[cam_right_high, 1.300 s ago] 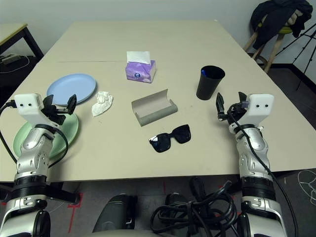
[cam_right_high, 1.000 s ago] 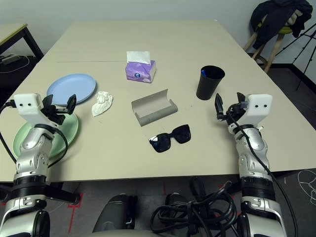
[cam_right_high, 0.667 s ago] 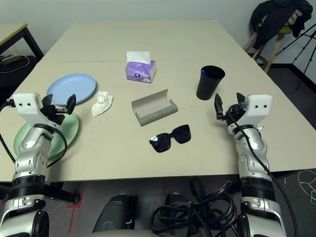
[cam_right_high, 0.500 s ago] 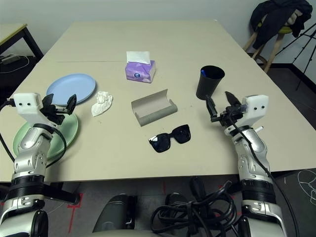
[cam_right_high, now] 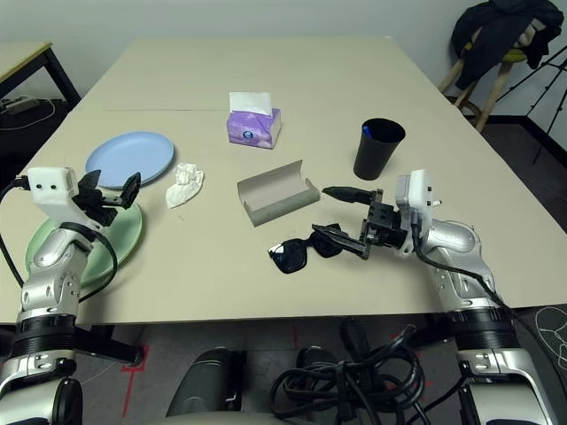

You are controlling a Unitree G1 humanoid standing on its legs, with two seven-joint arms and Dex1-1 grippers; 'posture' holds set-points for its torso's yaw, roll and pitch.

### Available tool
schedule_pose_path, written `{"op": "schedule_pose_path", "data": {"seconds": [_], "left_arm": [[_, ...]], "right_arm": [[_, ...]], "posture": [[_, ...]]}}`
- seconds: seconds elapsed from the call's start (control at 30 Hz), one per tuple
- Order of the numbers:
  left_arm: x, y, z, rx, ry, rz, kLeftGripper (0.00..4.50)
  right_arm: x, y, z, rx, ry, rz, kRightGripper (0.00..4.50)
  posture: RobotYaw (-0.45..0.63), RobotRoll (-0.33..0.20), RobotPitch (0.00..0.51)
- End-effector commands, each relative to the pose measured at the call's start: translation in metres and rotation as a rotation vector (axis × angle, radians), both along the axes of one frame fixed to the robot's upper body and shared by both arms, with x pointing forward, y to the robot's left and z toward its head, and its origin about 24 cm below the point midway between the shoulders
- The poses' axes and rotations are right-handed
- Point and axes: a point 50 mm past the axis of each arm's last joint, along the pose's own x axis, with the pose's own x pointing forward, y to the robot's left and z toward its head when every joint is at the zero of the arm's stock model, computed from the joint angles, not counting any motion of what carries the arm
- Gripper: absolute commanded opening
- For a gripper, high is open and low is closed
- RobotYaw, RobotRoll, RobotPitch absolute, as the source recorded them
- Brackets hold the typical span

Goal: Organize and tidy the items on the table.

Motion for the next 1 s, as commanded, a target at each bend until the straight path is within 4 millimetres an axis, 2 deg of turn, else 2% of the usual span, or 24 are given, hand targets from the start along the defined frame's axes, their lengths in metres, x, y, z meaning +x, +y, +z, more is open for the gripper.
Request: {"op": "schedule_pose_path", "data": {"seconds": [0.03,0.17,0.3,0.43,0.57,0.77,1.0], "left_arm": [[-0.003,0.001,0.002,0.020,0.043,-0.050,4.50],[-0.008,0.016,0.007,0.138,0.165,-0.066,4.50],[-0.007,0.035,0.030,0.117,0.196,-0.019,4.50],[-0.008,0.051,0.038,0.086,0.302,0.028,4.50],[-0.010,0.071,0.041,0.007,0.417,0.128,4.50],[-0.018,0.096,0.037,-0.059,0.551,0.188,4.50],[-0.029,0.108,0.029,-0.035,0.652,0.172,4.50]], "right_arm": [[0.001,-0.001,-0.003,-0.050,-0.012,0.042,4.30],[0.002,-0.004,-0.011,-0.076,-0.013,0.067,4.30],[0.002,-0.006,-0.018,-0.072,-0.005,0.057,4.30],[0.003,-0.006,-0.021,-0.059,0.004,0.058,4.30],[0.003,-0.004,-0.021,-0.049,0.005,0.057,4.30],[0.003,-0.003,-0.019,-0.038,0.008,0.055,4.30],[0.002,0.000,-0.017,-0.034,0.006,0.057,4.30]], "posture": [[0.14,0.000,0.055],[0.15,0.000,0.057],[0.16,0.000,0.056],[0.17,0.000,0.055],[0.16,0.000,0.058],[0.15,0.000,0.060],[0.16,0.000,0.061]]}}
